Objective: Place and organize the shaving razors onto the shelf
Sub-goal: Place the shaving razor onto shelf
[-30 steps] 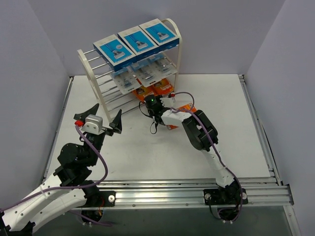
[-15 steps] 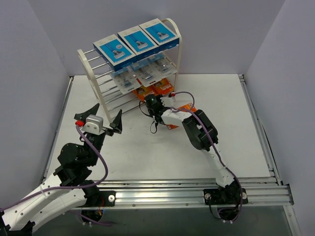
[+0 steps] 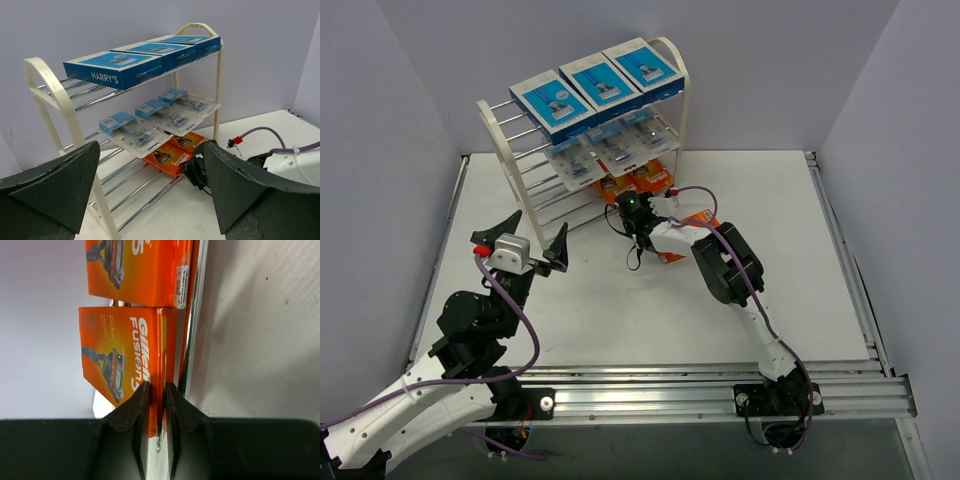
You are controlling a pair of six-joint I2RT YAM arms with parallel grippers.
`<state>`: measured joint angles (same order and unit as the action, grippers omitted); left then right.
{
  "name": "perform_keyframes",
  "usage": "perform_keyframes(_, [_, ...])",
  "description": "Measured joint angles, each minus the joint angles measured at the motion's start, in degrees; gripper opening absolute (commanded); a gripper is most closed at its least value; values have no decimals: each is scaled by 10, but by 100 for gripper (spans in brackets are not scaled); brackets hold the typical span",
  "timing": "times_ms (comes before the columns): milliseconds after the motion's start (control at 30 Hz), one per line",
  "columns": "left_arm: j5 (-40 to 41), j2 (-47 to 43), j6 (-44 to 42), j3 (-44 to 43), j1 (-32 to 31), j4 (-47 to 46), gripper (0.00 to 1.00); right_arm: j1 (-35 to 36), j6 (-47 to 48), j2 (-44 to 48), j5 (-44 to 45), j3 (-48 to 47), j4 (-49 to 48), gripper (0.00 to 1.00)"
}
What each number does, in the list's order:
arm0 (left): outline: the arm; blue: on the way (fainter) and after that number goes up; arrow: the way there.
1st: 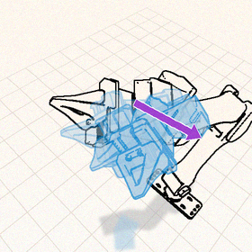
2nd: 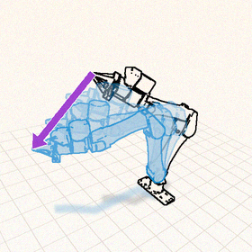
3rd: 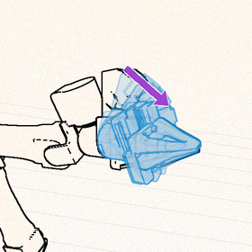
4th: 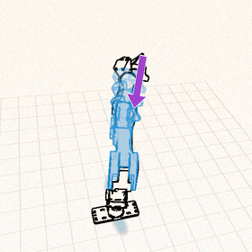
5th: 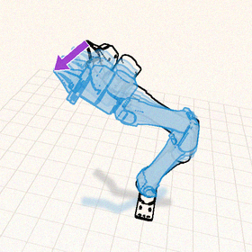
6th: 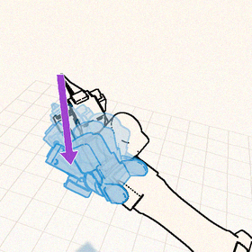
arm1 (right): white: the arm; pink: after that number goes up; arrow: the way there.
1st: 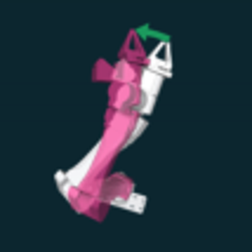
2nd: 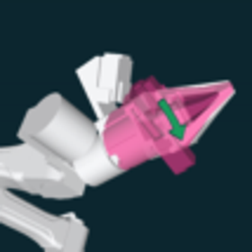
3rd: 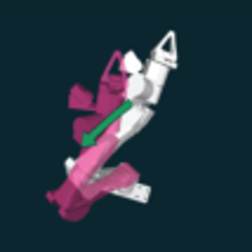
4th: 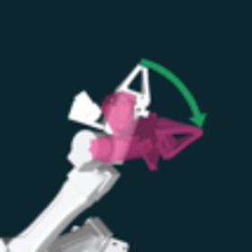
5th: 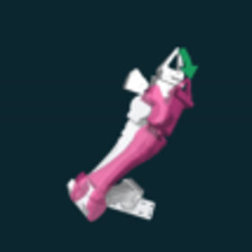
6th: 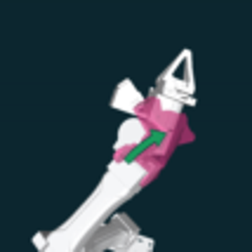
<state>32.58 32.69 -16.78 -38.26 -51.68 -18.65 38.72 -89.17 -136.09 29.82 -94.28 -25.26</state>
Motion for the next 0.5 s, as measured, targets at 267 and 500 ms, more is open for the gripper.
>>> perform_keyframes(267, [0,0,0,0,0,0,94,-2,-10,0,0,2,-8,31])
perform_keyframes(500, [0,0,-2,0,-2,0,94,-2,-12,2,2,5,-21,42])
